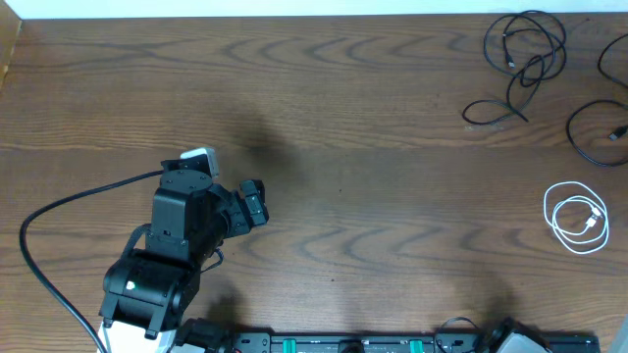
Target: Untangle cables
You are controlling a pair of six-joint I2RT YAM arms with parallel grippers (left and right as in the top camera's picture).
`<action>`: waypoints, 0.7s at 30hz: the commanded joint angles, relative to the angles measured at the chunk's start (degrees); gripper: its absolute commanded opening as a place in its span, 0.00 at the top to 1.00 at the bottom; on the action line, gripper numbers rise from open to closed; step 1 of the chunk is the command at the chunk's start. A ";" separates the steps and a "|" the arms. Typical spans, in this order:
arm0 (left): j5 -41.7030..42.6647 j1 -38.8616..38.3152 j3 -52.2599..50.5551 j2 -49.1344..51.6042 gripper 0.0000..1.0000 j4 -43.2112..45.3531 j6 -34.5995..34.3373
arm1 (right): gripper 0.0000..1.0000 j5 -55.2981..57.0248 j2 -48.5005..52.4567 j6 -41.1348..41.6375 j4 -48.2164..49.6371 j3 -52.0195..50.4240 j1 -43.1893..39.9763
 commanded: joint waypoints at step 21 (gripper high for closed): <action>-0.72 0.24 0.28 -0.04 0.02 -0.15 0.48 | 0.76 -13.77 -4.52 -18.51 1.31 -0.92 23.96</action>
